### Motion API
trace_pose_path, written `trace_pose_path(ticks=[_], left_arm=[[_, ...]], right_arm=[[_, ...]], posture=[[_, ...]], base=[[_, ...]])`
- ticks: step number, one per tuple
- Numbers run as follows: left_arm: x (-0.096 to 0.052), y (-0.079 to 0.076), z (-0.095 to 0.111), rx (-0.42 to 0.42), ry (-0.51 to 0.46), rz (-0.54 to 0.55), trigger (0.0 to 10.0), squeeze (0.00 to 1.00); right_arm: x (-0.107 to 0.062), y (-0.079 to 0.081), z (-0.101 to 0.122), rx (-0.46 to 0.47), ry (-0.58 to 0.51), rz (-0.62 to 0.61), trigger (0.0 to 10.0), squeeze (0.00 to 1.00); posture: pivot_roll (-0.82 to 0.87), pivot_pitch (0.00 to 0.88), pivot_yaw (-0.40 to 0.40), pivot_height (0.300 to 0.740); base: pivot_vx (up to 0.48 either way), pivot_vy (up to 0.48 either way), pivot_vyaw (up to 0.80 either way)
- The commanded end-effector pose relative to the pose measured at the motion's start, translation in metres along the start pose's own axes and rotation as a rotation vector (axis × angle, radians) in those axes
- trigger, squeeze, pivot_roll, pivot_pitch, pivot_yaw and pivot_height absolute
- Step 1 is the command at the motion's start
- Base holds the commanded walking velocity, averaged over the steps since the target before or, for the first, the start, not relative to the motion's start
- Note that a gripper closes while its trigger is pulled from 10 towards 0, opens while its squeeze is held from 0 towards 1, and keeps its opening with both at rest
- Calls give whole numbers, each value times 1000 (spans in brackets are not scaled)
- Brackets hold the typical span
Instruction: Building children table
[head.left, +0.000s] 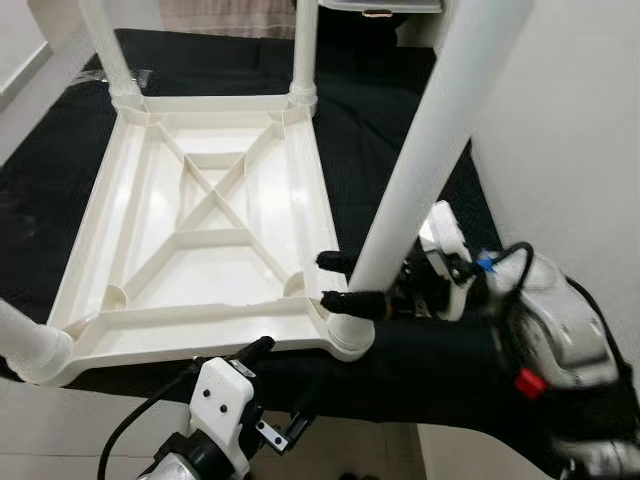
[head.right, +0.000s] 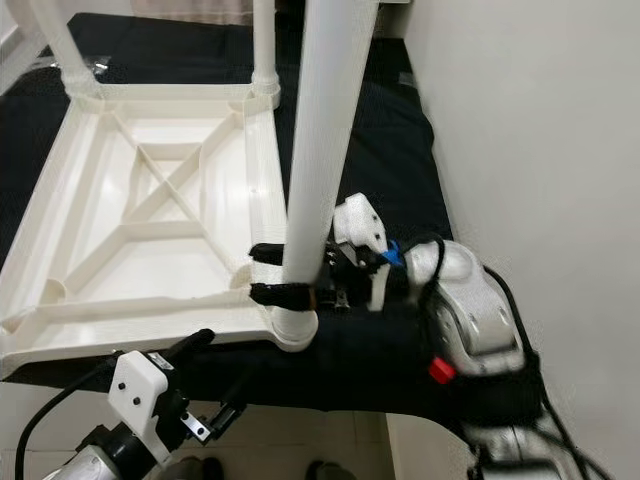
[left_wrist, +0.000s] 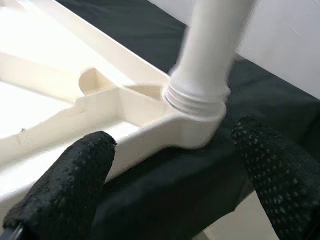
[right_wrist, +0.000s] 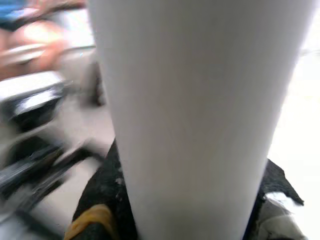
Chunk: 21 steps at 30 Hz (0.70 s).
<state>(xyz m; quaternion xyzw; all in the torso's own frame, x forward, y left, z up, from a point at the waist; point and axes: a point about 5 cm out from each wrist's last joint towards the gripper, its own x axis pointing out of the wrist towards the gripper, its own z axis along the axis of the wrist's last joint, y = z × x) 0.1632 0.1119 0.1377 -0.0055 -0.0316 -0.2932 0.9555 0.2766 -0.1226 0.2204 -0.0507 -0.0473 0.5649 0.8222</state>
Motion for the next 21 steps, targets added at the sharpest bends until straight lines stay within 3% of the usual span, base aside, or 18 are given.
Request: trace_pose_path(ticks=[1,2,3,4,8,15,16,19,20,21], left_arm=[[-1,-1,-2,-17,7,-12,10000,0],[-1,0,-3,-18,8,-13,10000,0],[0,1,-3,-18,9,-14,10000,0],[0,1,-4,-19,10,-16,10000,0],[1,-1,-7,-21,15,-23,10000,0],[1,-1,-7,-21,11,-22,10000,0],[0,-1,-6,-21,9,-15,10000,0],[-1,0,-5,-22,5,-7,10000,0],[-1,0,-5,-22,5,-7,10000,0],[-1,0,-5,-22,5,-7,10000,0]], right_arm=[[-16,-20,-40,118,217,-500,0,0],[-22,-14,-56,164,291,-760,0,0],[-27,-8,-64,195,340,-898,0,0],[-27,-2,-67,185,359,-933,0,0],[-21,0,-69,166,361,-906,0,0],[-13,-5,-59,138,351,-843,0,0],[-9,-3,-55,125,348,-834,10000,0],[6,-2,-43,110,273,-688,10000,35],[14,0,-36,98,211,-583,10000,1000],[14,0,-36,98,211,-583,10000,1000]], posture=[[52,209,-56,740],[42,211,-56,740],[42,206,-55,740],[41,199,-55,740],[47,161,-62,740],[46,173,-67,740],[45,172,-67,740],[47,173,-68,740],[47,173,-68,740],[47,173,-68,740]], base=[[0,0,0],[0,0,0],[0,0,0],[0,0,0],[0,0,0],[0,0,0],[0,0,0],[0,0,0],[0,0,0],[0,0,0]])
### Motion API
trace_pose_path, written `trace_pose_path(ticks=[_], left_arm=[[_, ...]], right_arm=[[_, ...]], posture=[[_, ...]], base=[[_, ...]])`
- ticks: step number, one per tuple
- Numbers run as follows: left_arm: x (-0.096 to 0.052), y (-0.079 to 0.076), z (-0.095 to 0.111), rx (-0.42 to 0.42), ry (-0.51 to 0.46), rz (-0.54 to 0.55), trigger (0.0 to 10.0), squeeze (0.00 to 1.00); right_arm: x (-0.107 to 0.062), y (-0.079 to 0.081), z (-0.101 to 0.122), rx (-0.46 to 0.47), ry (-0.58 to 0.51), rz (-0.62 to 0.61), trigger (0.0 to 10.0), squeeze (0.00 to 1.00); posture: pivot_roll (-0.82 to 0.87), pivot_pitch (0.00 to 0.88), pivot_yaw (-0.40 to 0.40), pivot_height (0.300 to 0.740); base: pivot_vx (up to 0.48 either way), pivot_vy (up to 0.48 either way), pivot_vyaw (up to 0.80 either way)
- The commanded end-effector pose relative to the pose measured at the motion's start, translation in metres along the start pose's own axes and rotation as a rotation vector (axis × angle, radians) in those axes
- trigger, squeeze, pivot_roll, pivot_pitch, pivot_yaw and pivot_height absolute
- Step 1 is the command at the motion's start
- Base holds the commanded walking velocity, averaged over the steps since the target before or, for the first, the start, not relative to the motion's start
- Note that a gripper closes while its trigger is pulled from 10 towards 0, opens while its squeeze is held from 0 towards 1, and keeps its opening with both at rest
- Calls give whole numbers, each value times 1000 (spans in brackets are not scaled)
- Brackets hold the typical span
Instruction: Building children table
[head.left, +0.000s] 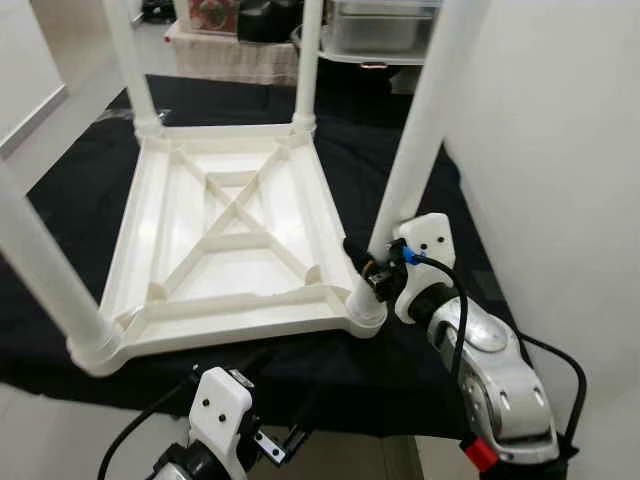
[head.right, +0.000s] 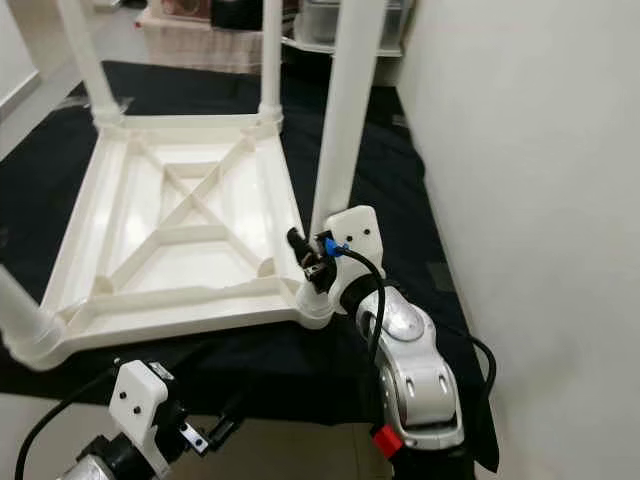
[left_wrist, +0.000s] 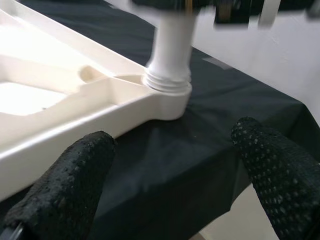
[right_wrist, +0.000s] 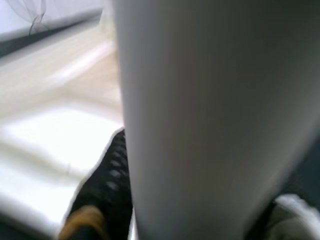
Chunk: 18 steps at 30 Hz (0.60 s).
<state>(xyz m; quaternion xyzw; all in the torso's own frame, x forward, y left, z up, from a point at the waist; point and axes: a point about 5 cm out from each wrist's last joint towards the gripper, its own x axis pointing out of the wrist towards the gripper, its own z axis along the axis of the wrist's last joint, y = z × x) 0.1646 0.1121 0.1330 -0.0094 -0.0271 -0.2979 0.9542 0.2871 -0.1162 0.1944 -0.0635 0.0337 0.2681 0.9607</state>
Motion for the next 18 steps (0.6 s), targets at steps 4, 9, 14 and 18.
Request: trace_pose_path(ticks=[4,9,14,18], left_arm=[[-1,-1,0,-12,-3,1,10000,0],[0,-2,0,-11,-5,1,10000,0],[-1,-3,1,-12,-7,2,10000,0],[0,-4,2,-10,-7,2,10000,0]], right_arm=[[6,11,18,46,-130,287,10000,1000],[3,-6,37,-89,-198,484,10000,1000],[1,-10,44,-139,-193,628,10000,0],[1,-11,53,-171,-182,820,10000,0]], posture=[[52,174,-66,740],[58,180,-61,740],[62,182,-59,740],[70,192,-57,740]], base=[[0,0,0],[0,0,0],[0,0,0],[0,0,0]])
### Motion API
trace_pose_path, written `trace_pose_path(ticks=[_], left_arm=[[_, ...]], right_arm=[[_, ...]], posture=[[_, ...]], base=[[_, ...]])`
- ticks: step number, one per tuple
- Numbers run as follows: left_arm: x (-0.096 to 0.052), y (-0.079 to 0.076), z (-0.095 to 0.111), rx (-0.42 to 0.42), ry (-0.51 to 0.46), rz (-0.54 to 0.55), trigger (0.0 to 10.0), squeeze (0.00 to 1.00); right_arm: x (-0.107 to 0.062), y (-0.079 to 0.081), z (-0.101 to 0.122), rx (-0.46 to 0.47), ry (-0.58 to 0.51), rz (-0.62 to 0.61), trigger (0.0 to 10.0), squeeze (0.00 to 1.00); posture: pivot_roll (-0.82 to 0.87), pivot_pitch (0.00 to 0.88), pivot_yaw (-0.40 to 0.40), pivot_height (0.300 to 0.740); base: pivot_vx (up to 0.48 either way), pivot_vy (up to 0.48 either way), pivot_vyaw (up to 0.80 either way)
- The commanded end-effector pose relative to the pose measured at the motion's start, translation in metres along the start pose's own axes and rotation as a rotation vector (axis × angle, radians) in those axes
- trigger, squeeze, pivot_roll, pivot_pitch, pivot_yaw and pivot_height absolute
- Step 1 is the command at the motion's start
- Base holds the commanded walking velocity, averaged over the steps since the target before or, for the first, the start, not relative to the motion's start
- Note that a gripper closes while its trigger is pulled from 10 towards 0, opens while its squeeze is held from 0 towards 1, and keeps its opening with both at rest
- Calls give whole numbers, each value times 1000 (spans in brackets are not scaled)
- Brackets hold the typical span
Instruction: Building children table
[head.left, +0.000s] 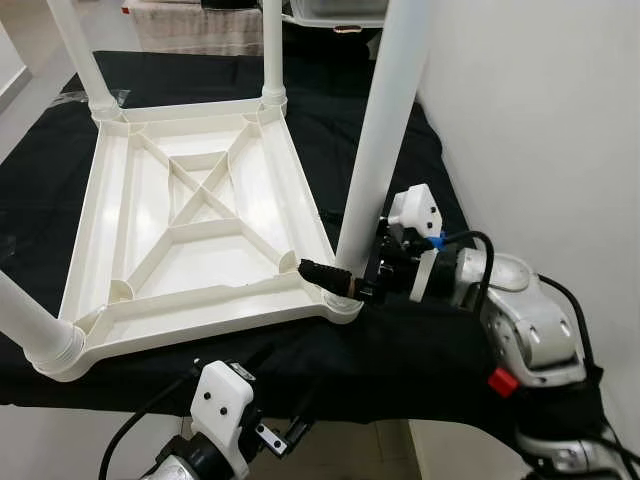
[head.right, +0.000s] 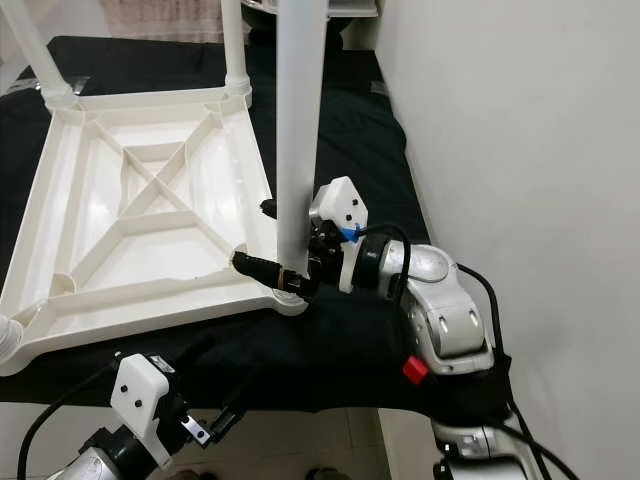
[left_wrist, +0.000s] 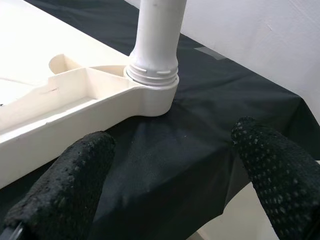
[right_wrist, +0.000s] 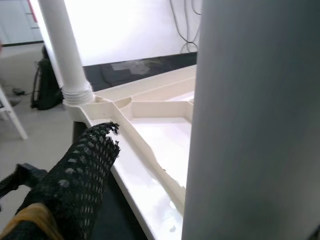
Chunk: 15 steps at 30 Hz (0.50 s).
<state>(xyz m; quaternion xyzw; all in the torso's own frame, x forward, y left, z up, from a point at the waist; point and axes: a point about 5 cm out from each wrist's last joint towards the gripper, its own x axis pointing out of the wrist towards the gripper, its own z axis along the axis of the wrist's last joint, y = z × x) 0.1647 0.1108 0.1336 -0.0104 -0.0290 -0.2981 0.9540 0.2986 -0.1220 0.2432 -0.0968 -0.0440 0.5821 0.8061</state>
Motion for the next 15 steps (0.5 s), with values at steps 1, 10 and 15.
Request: trace_pose_path(ticks=[1,10,15], left_arm=[[-1,-3,1,-9,-3,3,10000,0],[-2,-4,4,-10,-5,4,10000,0],[-2,-4,4,-9,-4,3,10000,0]], right_arm=[[3,4,6,-17,-21,131,10000,0],[-2,8,1,5,-18,238,0,0],[-15,20,-8,64,-20,227,0,0]], posture=[[70,192,-57,740],[69,206,-57,740],[63,213,-64,740]], base=[[0,0,0],[0,0,0],[0,0,0]])
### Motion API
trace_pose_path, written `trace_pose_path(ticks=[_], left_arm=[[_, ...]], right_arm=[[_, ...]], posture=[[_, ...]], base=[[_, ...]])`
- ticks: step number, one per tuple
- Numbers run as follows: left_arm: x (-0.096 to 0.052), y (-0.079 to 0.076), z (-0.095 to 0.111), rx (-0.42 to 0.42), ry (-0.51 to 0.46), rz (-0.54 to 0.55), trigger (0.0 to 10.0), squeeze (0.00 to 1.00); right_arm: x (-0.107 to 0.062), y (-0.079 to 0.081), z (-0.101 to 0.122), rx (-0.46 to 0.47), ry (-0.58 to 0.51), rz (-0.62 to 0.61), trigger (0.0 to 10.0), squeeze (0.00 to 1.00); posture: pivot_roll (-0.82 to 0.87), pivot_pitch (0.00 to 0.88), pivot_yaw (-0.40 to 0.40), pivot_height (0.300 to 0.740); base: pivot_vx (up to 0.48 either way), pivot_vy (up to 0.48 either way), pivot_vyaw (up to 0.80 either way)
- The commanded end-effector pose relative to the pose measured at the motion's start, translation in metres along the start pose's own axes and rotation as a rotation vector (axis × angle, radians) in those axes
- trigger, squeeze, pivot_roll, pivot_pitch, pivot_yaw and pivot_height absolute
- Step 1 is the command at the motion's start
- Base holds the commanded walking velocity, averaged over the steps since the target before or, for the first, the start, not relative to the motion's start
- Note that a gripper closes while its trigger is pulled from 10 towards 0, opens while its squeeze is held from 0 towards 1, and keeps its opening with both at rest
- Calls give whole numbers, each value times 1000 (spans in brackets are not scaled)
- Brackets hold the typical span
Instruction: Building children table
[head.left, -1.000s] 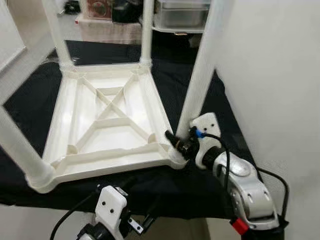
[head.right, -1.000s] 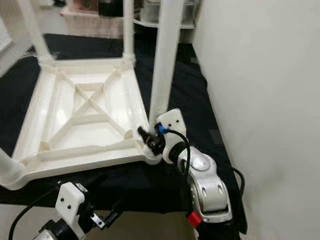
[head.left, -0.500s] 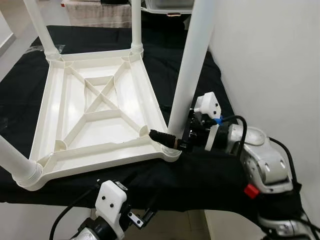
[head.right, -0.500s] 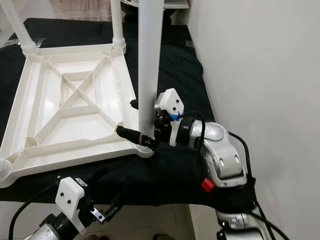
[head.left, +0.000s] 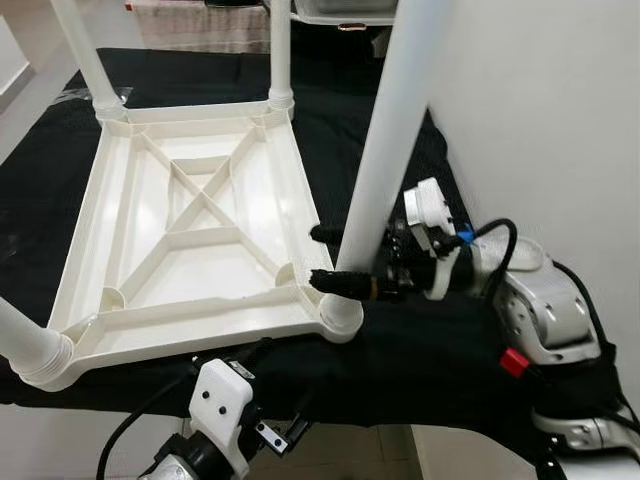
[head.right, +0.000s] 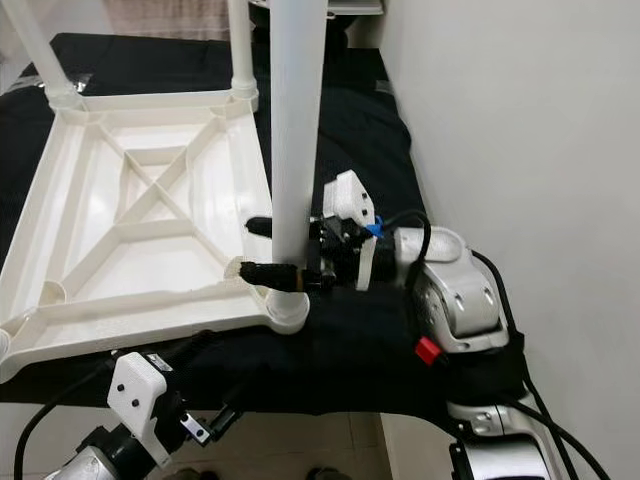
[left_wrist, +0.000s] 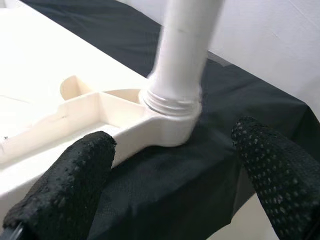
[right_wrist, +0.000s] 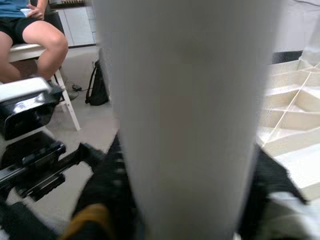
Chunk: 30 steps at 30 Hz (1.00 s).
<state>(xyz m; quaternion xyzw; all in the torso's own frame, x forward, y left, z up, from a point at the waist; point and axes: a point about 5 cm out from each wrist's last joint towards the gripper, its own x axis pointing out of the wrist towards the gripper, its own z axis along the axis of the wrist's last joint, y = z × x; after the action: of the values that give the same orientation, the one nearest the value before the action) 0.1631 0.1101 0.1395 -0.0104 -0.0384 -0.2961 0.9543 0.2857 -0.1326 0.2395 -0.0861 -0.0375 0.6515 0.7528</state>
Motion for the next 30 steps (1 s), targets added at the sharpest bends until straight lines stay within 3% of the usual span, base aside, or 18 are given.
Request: trace_pose_path(ticks=[1,5,7,8,9,10,11,12,16,18,24,25,28,29,30], left_arm=[[-1,-2,-2,-15,14,0,10000,0],[-1,-1,-3,-16,14,1,10000,0],[0,0,-4,-16,15,-2,10000,0],[0,1,-4,-15,16,-3,10000,0],[0,2,-4,-14,17,-4,10000,0],[0,2,-4,-14,17,-4,10000,0],[1,3,-4,-13,16,-4,10000,0],[1,3,-4,-13,15,-6,10000,0],[2,3,-5,-14,15,-5,10000,0],[2,4,-6,-13,17,-5,10000,0],[2,4,-6,-11,17,-7,10000,0],[2,4,-5,-10,15,-5,10000,0],[2,4,-5,-9,13,-1,10000,0],[2,5,-5,-9,12,0,10000,0],[2,4,-4,-10,12,0,10000,0]], right_arm=[[1,10,-6,43,-3,52,0,0],[-7,33,-27,155,-2,-8,0,0],[-1,34,-40,152,-10,-215,0,0],[-7,9,-54,200,48,-688,0,0],[-15,-4,-66,247,111,-1020,0,0],[-15,-4,-66,247,111,-1020,0,0],[-26,10,-79,258,238,-1171,0,0],[-29,24,-83,201,336,-1198,0,0],[-14,43,-86,197,370,-1070,0,0],[-6,34,-82,180,353,-1047,0,0],[-1,28,-73,162,323,-999,0,0],[-1,25,-70,147,319,-1034,9765,0],[3,22,-64,113,293,-1035,10000,0],[7,21,-57,108,240,-995,10000,0],[15,22,-48,102,163,-870,10000,0]], posture=[[63,213,-64,740],[50,200,-71,740],[49,200,-74,740],[39,198,-73,740],[33,203,-73,740],[33,203,-73,740],[26,208,-73,740],[25,192,-69,740],[21,177,-65,740],[26,174,-67,740],[23,187,-70,740],[24,195,-67,740],[23,200,-67,740],[22,201,-66,740],[20,203,-63,740]], base=[[0,0,0],[0,0,0],[0,0,0],[0,0,0],[0,0,0],[0,0,0],[0,0,0],[0,0,0],[0,0,0],[0,0,0],[0,0,0],[0,0,0],[0,0,0],[0,0,0],[0,0,0]])
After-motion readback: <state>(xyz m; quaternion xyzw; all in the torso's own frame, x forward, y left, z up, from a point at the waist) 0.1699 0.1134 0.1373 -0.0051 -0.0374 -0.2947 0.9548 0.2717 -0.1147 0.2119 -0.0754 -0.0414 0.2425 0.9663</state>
